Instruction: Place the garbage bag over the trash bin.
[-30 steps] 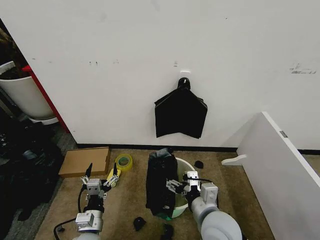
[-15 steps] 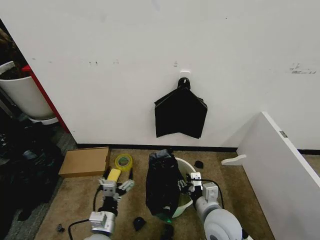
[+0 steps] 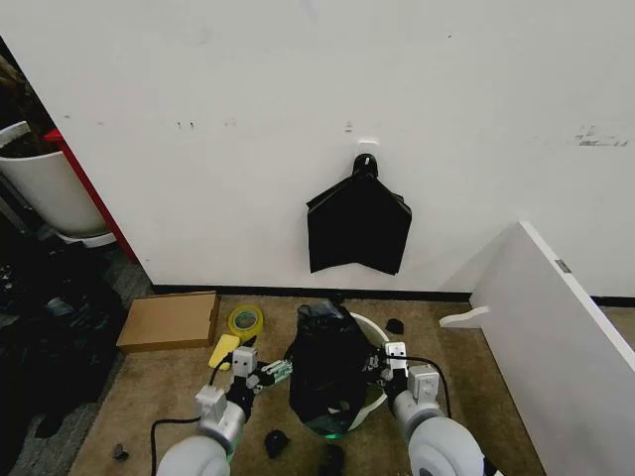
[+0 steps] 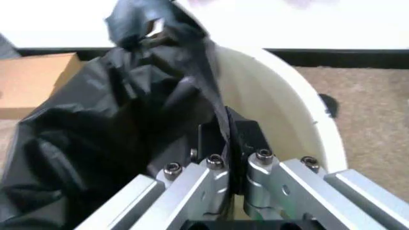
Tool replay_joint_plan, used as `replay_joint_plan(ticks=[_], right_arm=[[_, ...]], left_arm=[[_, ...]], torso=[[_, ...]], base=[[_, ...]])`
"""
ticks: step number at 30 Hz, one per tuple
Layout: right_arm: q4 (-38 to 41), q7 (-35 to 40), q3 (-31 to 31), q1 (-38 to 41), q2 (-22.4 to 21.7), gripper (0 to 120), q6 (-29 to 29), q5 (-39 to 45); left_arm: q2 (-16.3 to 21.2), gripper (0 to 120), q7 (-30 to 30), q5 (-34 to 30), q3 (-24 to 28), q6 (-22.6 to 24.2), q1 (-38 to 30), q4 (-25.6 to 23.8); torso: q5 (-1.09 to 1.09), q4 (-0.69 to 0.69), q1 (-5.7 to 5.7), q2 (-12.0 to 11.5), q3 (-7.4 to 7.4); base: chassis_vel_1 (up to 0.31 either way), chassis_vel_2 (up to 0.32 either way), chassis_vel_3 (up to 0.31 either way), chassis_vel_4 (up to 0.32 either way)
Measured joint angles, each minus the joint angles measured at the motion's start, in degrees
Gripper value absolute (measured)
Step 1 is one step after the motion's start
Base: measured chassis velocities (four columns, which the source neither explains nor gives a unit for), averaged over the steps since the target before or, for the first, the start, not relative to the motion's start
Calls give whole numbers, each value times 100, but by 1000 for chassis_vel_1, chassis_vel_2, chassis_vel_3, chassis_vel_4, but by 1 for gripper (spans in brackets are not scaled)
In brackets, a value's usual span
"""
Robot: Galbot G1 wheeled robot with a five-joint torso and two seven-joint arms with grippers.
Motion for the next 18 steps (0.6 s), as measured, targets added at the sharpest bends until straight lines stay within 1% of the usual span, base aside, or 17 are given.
replay_joint_plan(ticks=[3,5,8,10,11,14,15,16,18], right_arm=[[4,-1,-44,-18,18,0,-13,-12],[10,-1,-40,-35,13,0,-17,-24],[16,-1,-24,-49,-3,0,-17,-39],[19,-1,-20,-61,-14,0,-17,-66],[18,-1,-20,-61,-13,0,-17,-79],[19,-9,-36,-58,16,0,-20,-145],[19,-9,-36,-58,16,0,-20,-145],[24,-19,-45,-56,31,0,-25,-177],[43,-31,-56,-54,46,0,-30,-214]], left_arm=[[33,100,-74,-170,263,373,-315,109],[35,100,-131,-301,419,588,-468,156],[23,100,-203,-407,575,734,-609,217],[-46,100,-308,-477,820,951,-763,301],[-73,100,-413,-489,879,1090,-802,310],[-189,98,-980,-674,1071,1636,-910,315],[-189,98,-980,-674,1071,1636,-910,315],[-237,98,-1228,-805,1124,1817,-961,314],[-317,96,-1496,-942,1176,1956,-1042,332]], torso=[[-1,-4,0,0,0],[-2,-5,0,0,0],[0,-4,0,0,0],[-2,-4,0,0,0],[-1,-5,0,0,0],[-1,-4,0,0,0],[-1,-4,0,0,0],[-1,-4,0,0,0],[-1,-4,0,0,0]], base=[[0,0,0,0],[0,0,0,0],[0,0,0,0],[0,0,0,0],[0,0,0,0],[0,0,0,0],[0,0,0,0],[0,0,0,0],[0,0,0,0]])
